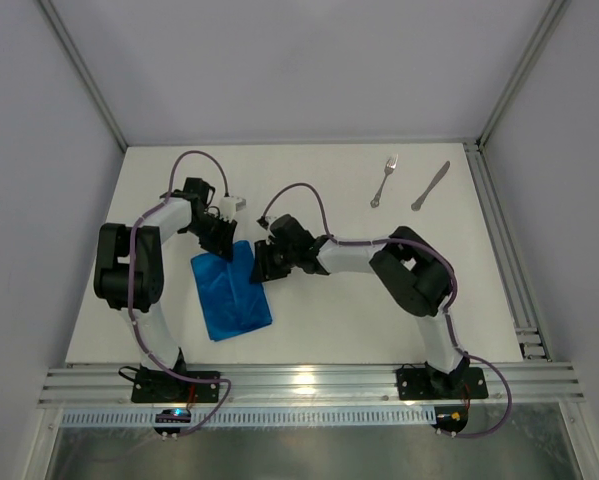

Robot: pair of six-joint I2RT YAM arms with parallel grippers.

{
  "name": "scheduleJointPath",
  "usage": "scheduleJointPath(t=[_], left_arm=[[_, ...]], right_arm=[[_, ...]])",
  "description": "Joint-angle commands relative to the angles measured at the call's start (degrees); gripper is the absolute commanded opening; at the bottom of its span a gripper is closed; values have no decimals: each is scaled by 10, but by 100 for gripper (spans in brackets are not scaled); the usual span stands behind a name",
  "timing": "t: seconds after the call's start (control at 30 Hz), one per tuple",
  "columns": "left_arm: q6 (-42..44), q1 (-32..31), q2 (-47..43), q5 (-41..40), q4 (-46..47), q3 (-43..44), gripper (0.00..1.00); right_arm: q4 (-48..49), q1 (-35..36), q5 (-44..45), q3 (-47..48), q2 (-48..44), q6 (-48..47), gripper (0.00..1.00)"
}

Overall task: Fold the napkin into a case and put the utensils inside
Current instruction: Fold the lower triangle-folded napkin at the center of the board.

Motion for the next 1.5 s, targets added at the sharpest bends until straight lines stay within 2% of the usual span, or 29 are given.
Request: scheduleJointPath(t=[0.0, 0.1, 0.43, 0.63, 0.67, 0.73, 0.87, 1.0, 1.03, 1.2, 1.37, 1.47], left_arm=[[10, -2, -24, 11, 8, 7, 18], [13, -2, -26, 11, 5, 10, 18], [24, 1, -35, 11, -12, 10, 17], [42, 27, -58, 13, -33, -15, 17], [49, 31, -62, 22, -45, -22, 17], [64, 39, -81, 37, -62, -28, 18], [141, 41, -128, 106, -149, -21, 29], [172, 47, -155, 147, -185, 21, 44], [168, 48, -152, 142, -174, 37, 49], [136, 48, -102, 134, -106, 40, 58], [113, 48, -44, 141, -84, 24, 62], [95, 48, -43, 113, -50, -5, 61]], right_arm=[[38, -3, -16, -4, 18, 22, 34], [45, -5, -18, -8, 19, 23, 25], [45, -27, -41, 4, 26, 3, 11], [-32, -55, -102, 63, 47, -93, 6], [-79, -54, -107, 76, 53, -112, 4], [-113, -54, -130, 112, 62, -172, 4], [-193, -54, -191, 157, 75, -265, 4], [-243, -51, -223, 179, 73, -353, 4], [-258, -49, -226, 179, 67, -380, 4], [-265, -47, -262, 160, 45, -427, 4], [-307, -47, -249, 186, 57, -463, 4], [-326, -48, -235, 221, 78, -476, 7]])
